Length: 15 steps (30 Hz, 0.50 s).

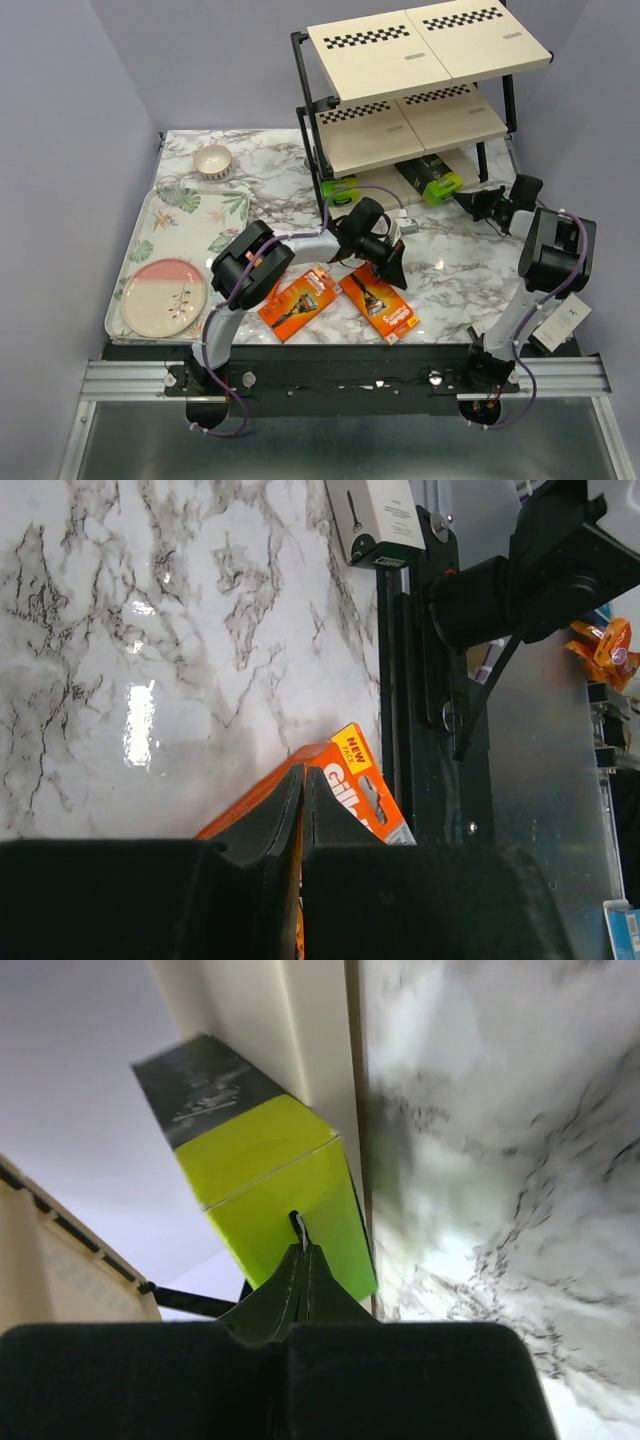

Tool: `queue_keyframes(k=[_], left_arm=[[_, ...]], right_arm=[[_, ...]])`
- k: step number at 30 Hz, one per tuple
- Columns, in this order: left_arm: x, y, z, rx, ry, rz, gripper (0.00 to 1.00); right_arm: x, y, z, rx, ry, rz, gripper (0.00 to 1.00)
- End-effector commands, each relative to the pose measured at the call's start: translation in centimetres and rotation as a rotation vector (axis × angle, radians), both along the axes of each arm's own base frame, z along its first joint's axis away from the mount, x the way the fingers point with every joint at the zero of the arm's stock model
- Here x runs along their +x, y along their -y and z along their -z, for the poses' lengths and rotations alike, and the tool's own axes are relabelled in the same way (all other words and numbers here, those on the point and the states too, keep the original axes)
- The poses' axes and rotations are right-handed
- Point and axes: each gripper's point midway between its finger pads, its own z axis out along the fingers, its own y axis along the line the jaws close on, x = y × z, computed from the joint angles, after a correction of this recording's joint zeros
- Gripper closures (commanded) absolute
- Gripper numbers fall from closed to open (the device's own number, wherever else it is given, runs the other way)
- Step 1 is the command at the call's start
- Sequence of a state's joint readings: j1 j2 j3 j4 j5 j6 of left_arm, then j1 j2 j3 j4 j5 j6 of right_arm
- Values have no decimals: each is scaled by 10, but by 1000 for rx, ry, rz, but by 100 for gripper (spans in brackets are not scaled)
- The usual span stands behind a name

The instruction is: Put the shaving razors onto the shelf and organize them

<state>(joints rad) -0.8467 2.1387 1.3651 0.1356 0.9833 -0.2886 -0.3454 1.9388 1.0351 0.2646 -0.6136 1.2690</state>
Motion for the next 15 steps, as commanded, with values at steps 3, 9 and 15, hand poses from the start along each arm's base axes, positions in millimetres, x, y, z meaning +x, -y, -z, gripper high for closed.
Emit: queue_keyframes(k=[3, 9, 15], left_arm=[[-10, -11, -24, 9, 61, 20, 89], [-18, -22, -23, 55, 96, 39, 89], [5, -28, 0, 203, 235, -54, 91]], right_arm=[[18, -29, 1, 32, -66, 11, 99], [51, -12, 3, 41, -50, 51, 99], [44, 20, 11, 53, -44, 112, 99]])
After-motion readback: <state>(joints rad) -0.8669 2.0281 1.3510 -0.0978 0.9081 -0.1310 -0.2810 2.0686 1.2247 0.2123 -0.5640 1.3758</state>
